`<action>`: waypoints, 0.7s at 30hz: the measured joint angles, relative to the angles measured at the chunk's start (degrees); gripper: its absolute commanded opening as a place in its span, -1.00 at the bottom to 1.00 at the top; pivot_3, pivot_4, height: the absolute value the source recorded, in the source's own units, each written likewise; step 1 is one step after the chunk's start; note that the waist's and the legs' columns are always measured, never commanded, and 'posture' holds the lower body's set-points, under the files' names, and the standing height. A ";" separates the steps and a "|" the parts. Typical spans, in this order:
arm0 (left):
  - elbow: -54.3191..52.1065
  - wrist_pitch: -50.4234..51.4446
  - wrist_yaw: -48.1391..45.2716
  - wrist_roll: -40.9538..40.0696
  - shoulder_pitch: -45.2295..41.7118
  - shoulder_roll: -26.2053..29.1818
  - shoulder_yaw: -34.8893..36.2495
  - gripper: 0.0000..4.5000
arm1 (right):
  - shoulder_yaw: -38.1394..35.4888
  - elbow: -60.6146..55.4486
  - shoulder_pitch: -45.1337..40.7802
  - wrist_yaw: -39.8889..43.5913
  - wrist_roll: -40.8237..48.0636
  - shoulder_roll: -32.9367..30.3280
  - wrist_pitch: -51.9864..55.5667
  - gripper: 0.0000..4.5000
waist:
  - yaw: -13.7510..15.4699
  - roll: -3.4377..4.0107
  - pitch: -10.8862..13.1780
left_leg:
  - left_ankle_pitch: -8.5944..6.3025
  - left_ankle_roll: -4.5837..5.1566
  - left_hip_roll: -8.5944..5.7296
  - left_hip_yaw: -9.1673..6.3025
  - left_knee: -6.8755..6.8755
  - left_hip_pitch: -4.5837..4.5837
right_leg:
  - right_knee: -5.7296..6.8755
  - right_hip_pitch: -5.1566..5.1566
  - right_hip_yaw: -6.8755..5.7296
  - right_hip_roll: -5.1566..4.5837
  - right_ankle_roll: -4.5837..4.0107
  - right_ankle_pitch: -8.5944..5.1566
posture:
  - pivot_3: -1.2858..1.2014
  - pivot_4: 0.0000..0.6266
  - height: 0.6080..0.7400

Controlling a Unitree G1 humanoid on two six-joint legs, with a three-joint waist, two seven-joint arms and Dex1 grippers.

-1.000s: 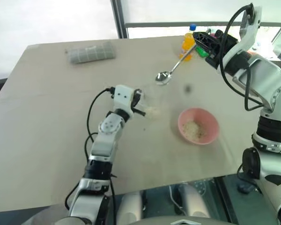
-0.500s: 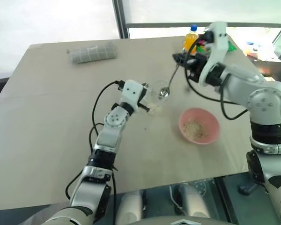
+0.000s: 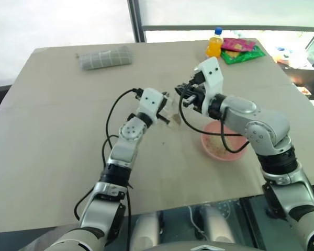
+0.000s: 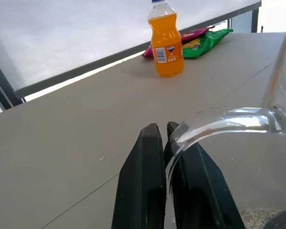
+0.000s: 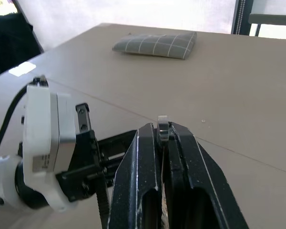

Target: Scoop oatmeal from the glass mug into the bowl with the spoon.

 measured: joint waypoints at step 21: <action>5.77 -5.50 0.97 -1.25 0.04 -3.52 2.83 -0.99 | -34.29 6.20 -2.39 -27.34 30.82 8.67 11.07 -1.00 | -0.07 0.01 0.00 | -0.08 0.14 -0.02 -0.02 0.04 -0.01 | 0.02 0.03 0.00 -0.01 0.05 0.04 | 0.03 -0.52 1.00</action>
